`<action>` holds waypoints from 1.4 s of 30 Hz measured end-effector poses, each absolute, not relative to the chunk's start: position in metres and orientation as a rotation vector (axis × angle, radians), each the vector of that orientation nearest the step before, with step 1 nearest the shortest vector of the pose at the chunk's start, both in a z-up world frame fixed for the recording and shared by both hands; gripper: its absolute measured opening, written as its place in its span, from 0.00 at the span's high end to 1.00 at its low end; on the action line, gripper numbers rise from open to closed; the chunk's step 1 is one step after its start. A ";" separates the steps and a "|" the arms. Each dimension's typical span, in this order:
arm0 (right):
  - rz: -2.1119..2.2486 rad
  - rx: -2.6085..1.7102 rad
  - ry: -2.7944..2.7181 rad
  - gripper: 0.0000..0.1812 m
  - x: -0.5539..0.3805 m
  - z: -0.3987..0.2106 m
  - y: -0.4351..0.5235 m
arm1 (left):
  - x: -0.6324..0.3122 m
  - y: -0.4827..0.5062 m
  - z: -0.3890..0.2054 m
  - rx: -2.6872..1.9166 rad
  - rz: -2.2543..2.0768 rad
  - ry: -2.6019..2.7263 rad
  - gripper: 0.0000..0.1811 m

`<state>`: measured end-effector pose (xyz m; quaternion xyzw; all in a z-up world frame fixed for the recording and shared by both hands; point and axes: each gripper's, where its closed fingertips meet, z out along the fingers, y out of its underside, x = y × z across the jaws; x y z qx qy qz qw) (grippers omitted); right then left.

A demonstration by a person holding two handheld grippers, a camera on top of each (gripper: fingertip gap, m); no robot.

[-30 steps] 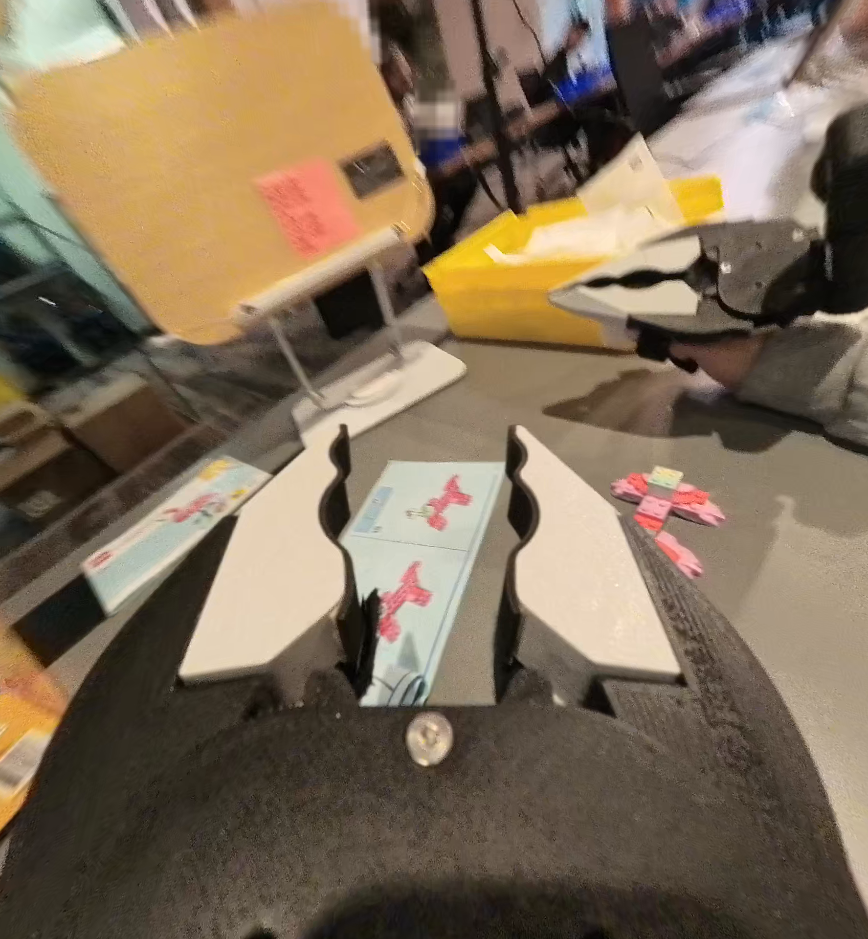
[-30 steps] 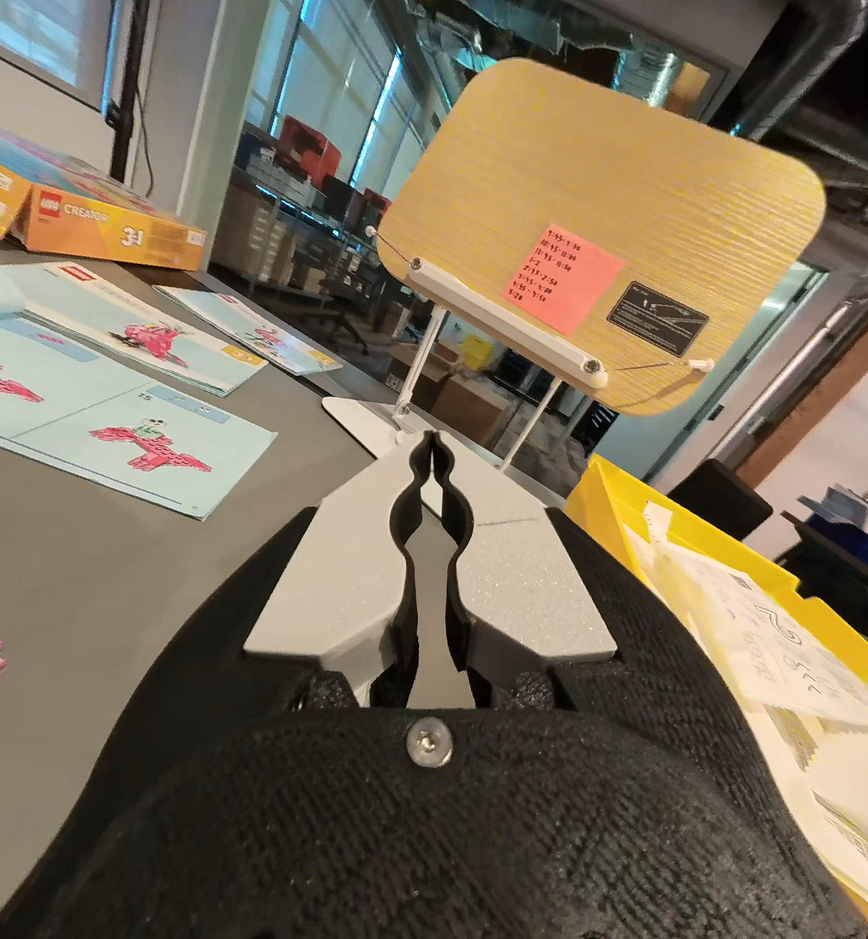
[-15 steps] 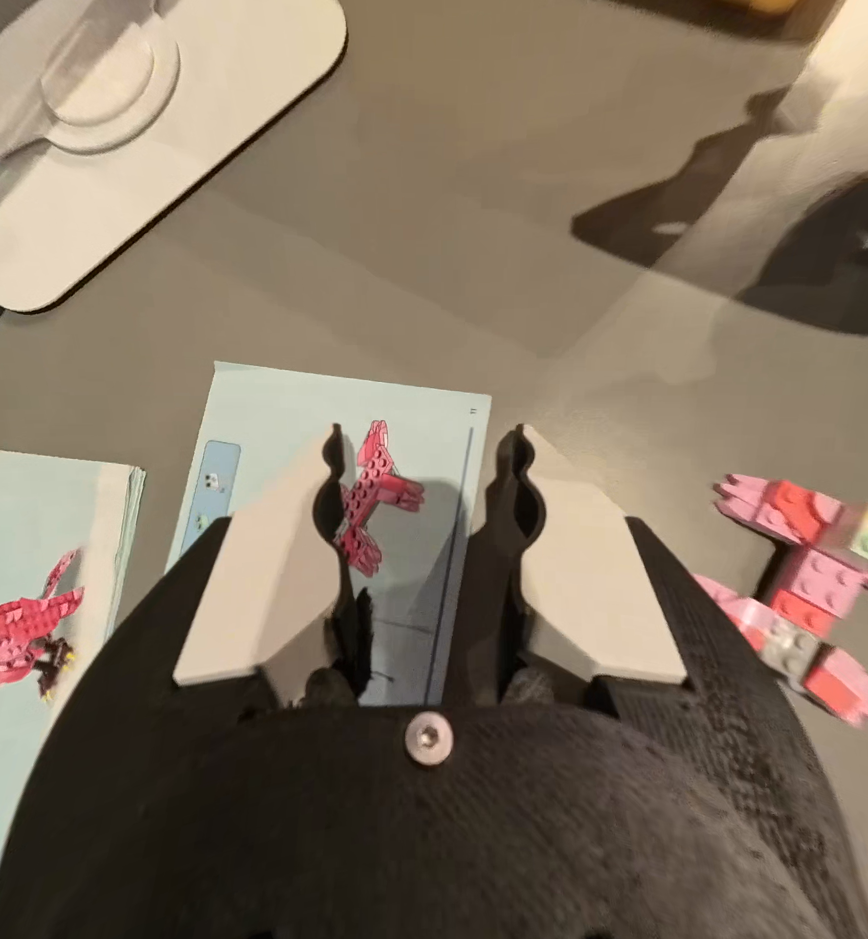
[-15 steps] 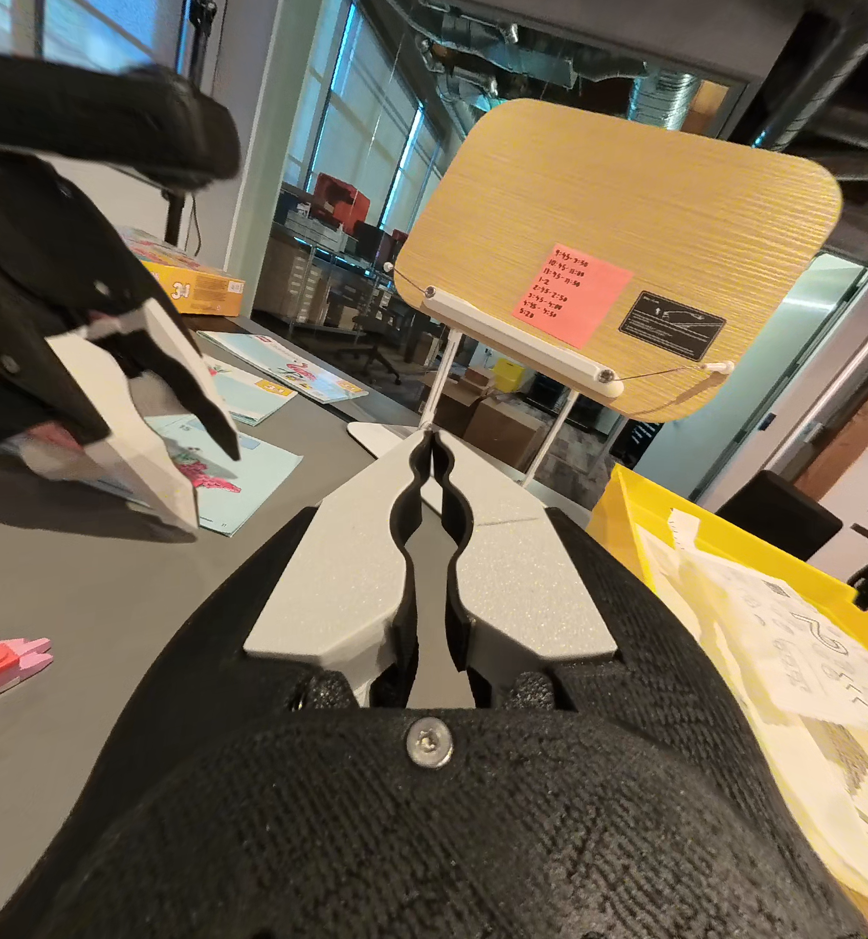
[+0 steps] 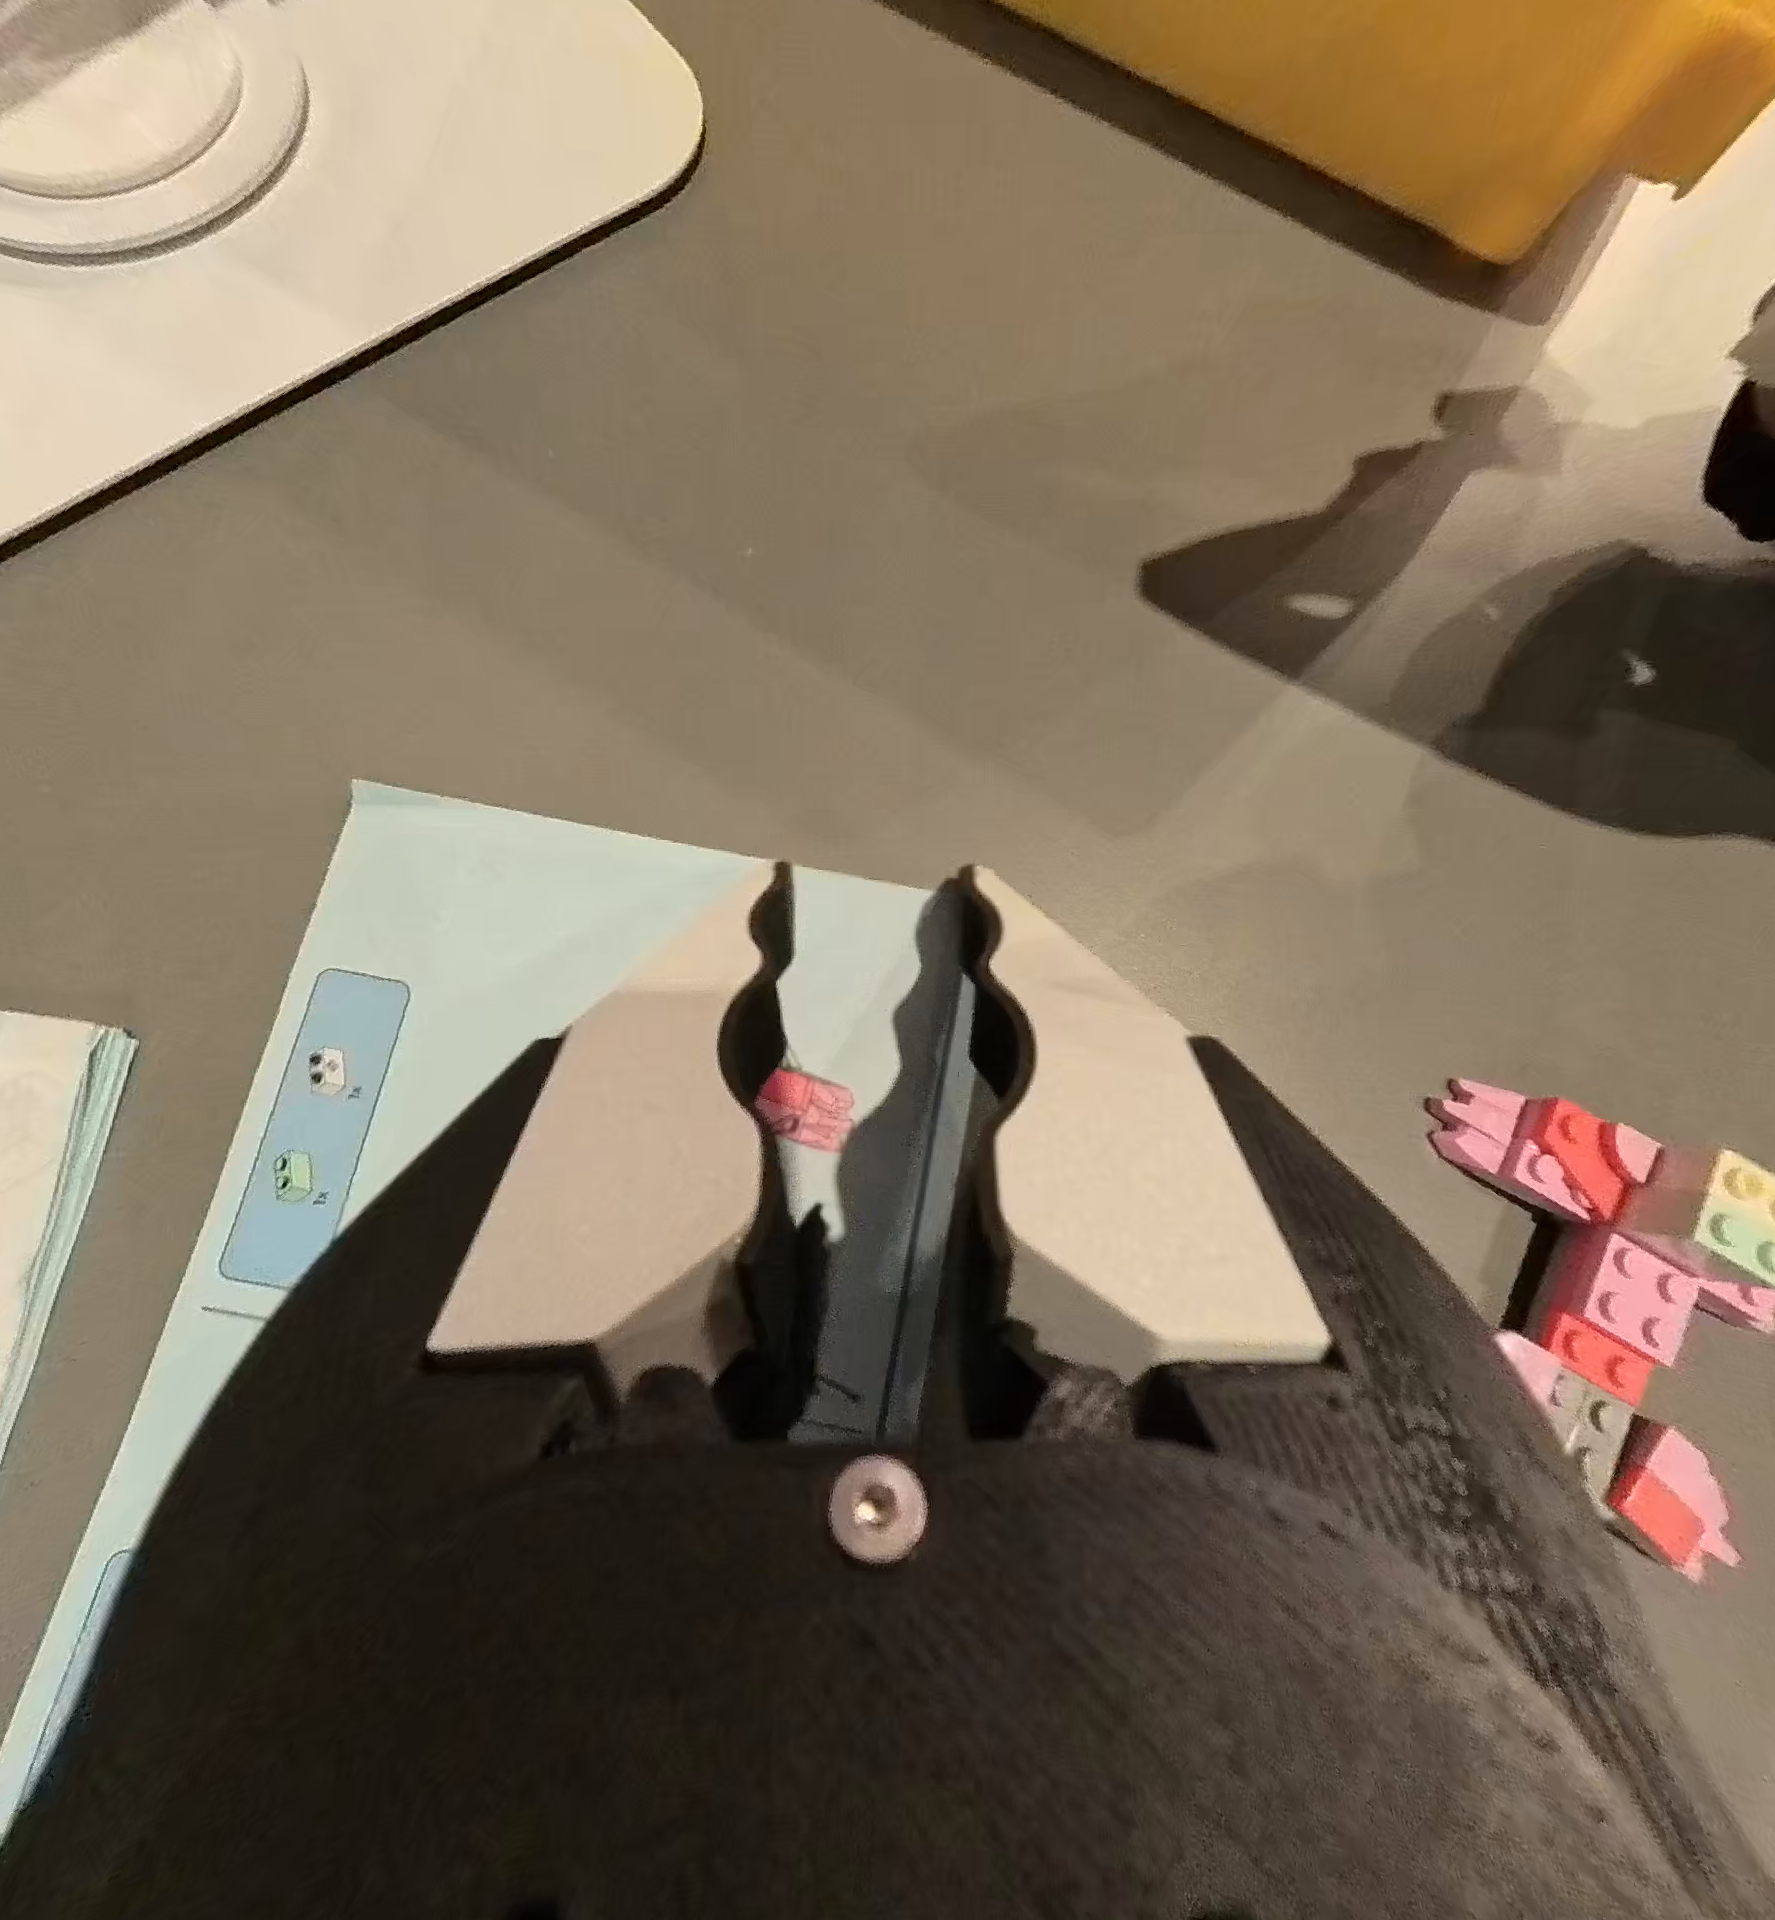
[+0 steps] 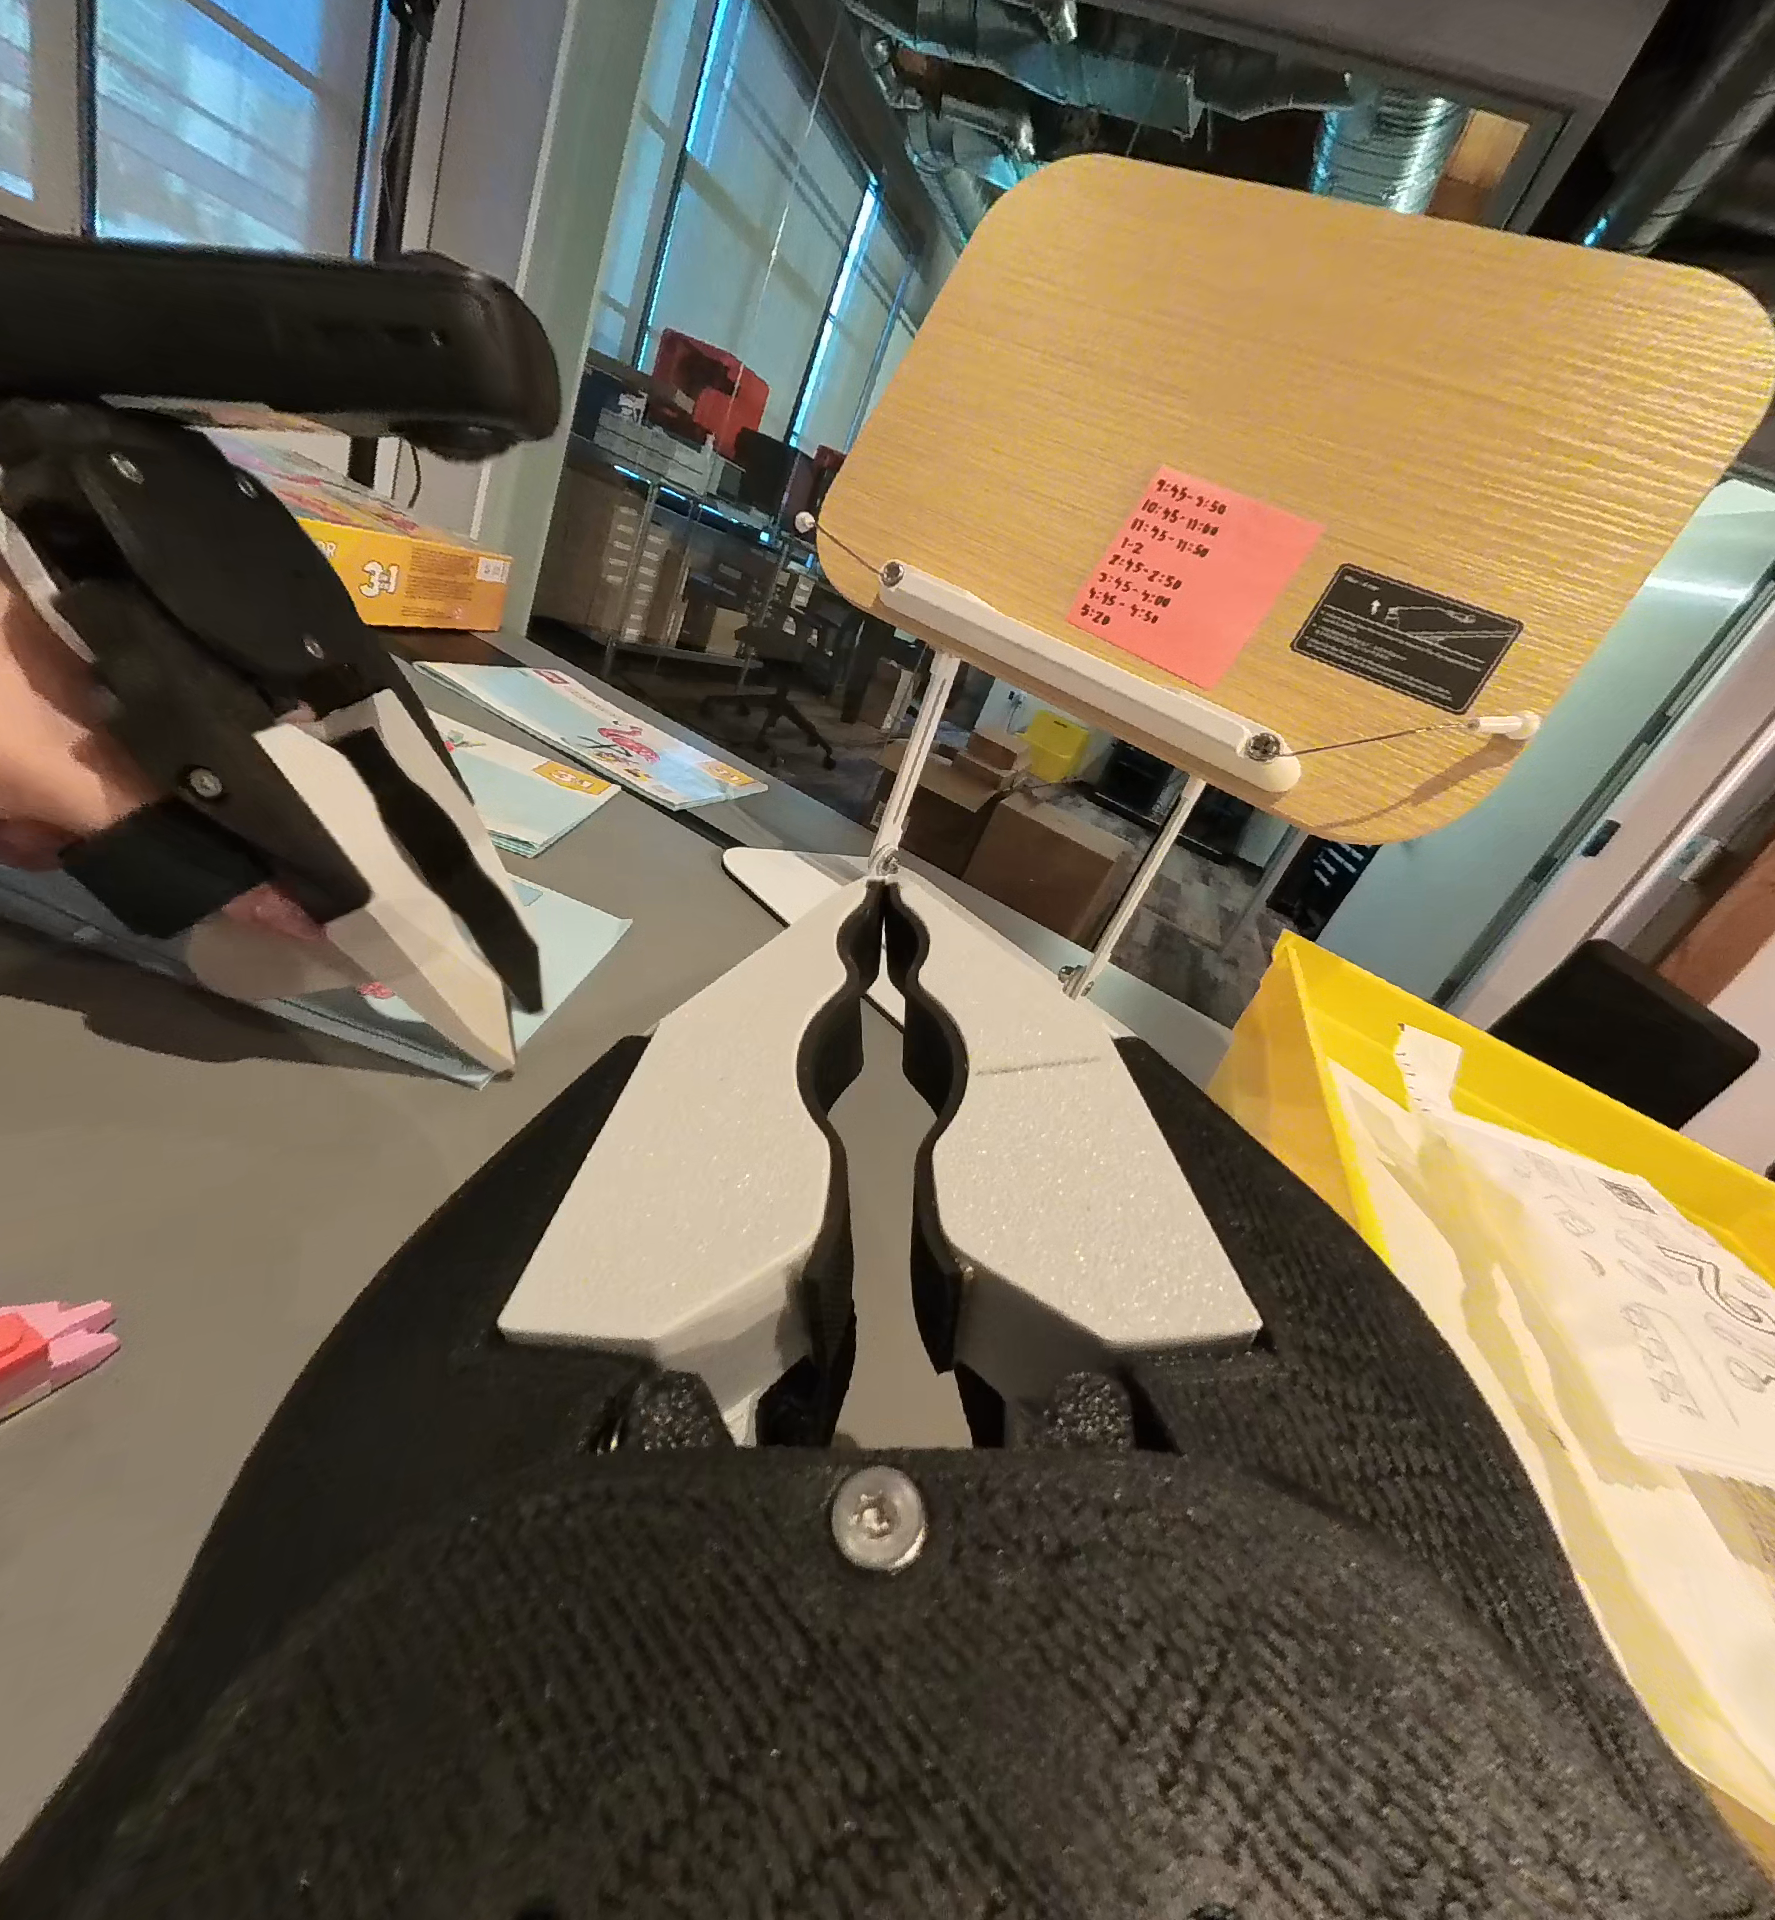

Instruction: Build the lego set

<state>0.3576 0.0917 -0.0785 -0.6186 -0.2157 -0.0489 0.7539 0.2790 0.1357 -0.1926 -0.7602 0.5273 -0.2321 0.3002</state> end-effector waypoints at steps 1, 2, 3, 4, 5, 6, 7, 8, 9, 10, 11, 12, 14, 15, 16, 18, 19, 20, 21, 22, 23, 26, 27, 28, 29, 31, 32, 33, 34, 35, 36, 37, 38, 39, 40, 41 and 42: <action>-0.106 -1.350 -0.471 1.00 0.357 -0.079 0.092 | 0.278 0.135 -0.193 -2.013 -0.609 1.410 0.78; -0.105 -1.351 -0.470 1.00 0.358 -0.079 0.092 | 0.277 0.134 -0.194 -2.000 -0.592 1.433 0.73; -0.103 -1.351 -0.468 1.00 0.358 -0.079 0.092 | 0.275 0.134 -0.195 -1.985 -0.566 1.461 0.70; -0.101 -1.351 -0.466 1.00 0.358 -0.078 0.092 | 0.274 0.132 -0.194 -1.966 -0.552 1.485 0.69; -0.099 -1.352 -0.464 1.00 0.358 -0.079 0.092 | 0.273 0.132 -0.193 -1.953 -0.550 1.500 0.69; -0.099 -1.353 -0.463 1.00 0.358 -0.079 0.092 | 0.273 0.132 -0.192 -1.948 -0.552 1.501 0.68; -0.098 -1.353 -0.463 1.00 0.359 -0.079 0.092 | 0.272 0.133 -0.190 -1.946 -0.554 1.498 0.68; -0.098 -1.354 -0.464 1.00 0.358 -0.079 0.092 | 0.271 0.134 -0.189 -1.946 -0.554 1.495 0.69; -0.098 -1.355 -0.465 1.00 0.358 -0.079 0.092 | 0.270 0.136 -0.190 -1.946 -0.544 1.498 0.69; -0.099 -1.355 -0.465 1.00 0.358 -0.079 0.092 | 0.268 0.137 -0.191 -1.940 -0.522 1.508 0.70; -0.098 -1.356 -0.465 1.00 0.358 -0.079 0.092 | 0.267 0.137 -0.192 -1.928 -0.500 1.523 0.71; -0.096 -1.358 -0.465 1.00 0.358 -0.080 0.093 | 0.266 0.138 -0.192 -1.910 -0.479 1.534 0.72; -0.093 -1.363 -0.466 1.00 0.358 -0.080 0.093 | 0.266 0.139 -0.188 -1.867 -0.444 1.532 0.75; -0.093 -1.365 -0.466 1.00 0.358 -0.081 0.093 | 0.266 0.141 -0.185 -1.845 -0.424 1.519 0.76; -0.092 -1.367 -0.467 1.00 0.358 -0.081 0.094 | 0.266 0.143 -0.183 -1.832 -0.411 1.503 0.77; -0.090 -1.370 -0.469 1.00 0.358 -0.082 0.094 | 0.267 0.145 -0.180 -1.825 -0.411 1.476 0.78; -0.089 -1.372 -0.469 1.00 0.358 -0.082 0.094 | 0.269 0.141 -0.180 -1.829 -0.443 1.478 0.77; -0.089 -1.373 -0.469 1.00 0.358 -0.082 0.094 | 0.271 0.138 -0.181 -1.838 -0.475 1.488 0.74; -0.088 -1.373 -0.470 1.00 0.358 -0.082 0.094 | 0.272 0.135 -0.182 -1.849 -0.489 1.497 0.71; -0.088 -1.373 -0.470 1.00 0.358 -0.082 0.094 | 0.272 0.134 -0.185 -1.854 -0.481 1.508 0.69; -0.087 -1.374 -0.469 1.00 0.358 -0.082 0.094 | 0.271 0.134 -0.187 -1.853 -0.454 1.521 0.68; -0.083 -1.374 -0.466 1.00 0.358 -0.082 0.094 | 0.269 0.140 -0.187 -1.806 -0.347 1.528 0.66; -0.081 -1.374 -0.465 1.00 0.358 -0.082 0.094 | 0.269 0.141 -0.186 -1.787 -0.318 1.527 0.66; -0.079 -1.375 -0.464 1.00 0.358 -0.082 0.094 | 0.269 0.142 -0.185 -1.770 -0.292 1.530 0.65; -0.077 -1.375 -0.464 1.00 0.358 -0.082 0.094 | 0.269 0.144 -0.184 -1.754 -0.264 1.532 0.65; -0.074 -1.375 -0.462 1.00 0.358 -0.082 0.094 | 0.268 0.146 -0.182 -1.720 -0.203 1.532 0.68; -0.073 -1.375 -0.461 1.00 0.359 -0.082 0.094 | 0.268 0.148 -0.180 -1.706 -0.179 1.528 0.69; -0.071 -1.375 -0.460 1.00 0.359 -0.082 0.094 | 0.268 0.148 -0.179 -1.696 -0.163 1.524 0.70; -0.069 -1.377 -0.459 1.00 0.359 -0.082 0.094 | 0.268 0.149 -0.178 -1.692 -0.153 1.519 0.71; -0.068 -1.377 -0.458 1.00 0.359 -0.082 0.094 | 0.268 0.150 -0.177 -1.691 -0.146 1.510 0.72; -0.067 -1.377 -0.458 1.00 0.359 -0.082 0.094 | 0.268 0.150 -0.176 -1.695 -0.146 1.501 0.73; -0.065 -1.377 -0.458 1.00 0.359 -0.082 0.094 | 0.267 0.150 -0.176 -1.707 -0.152 1.494 0.75; -0.063 -1.379 -0.458 1.00 0.359 -0.083 0.094 | 0.266 0.151 -0.177 -1.722 -0.158 1.484 0.77; -0.062 -1.380 -0.459 1.00 0.359 -0.083 0.094 | 0.266 0.151 -0.178 -1.738 -0.167 1.477 0.79; -0.061 -1.380 -0.458 1.00 0.359 -0.083 0.094 | 0.265 0.152 -0.179 -1.755 -0.180 1.468 0.80; -0.059 -1.381 -0.458 1.00 0.358 -0.083 0.094 | 0.264 0.152 -0.179 -1.770 -0.192 1.454 0.81; -0.057 -1.382 -0.458 1.00 0.358 -0.083 0.094 | 0.263 0.153 -0.179 -1.780 -0.204 1.437 0.81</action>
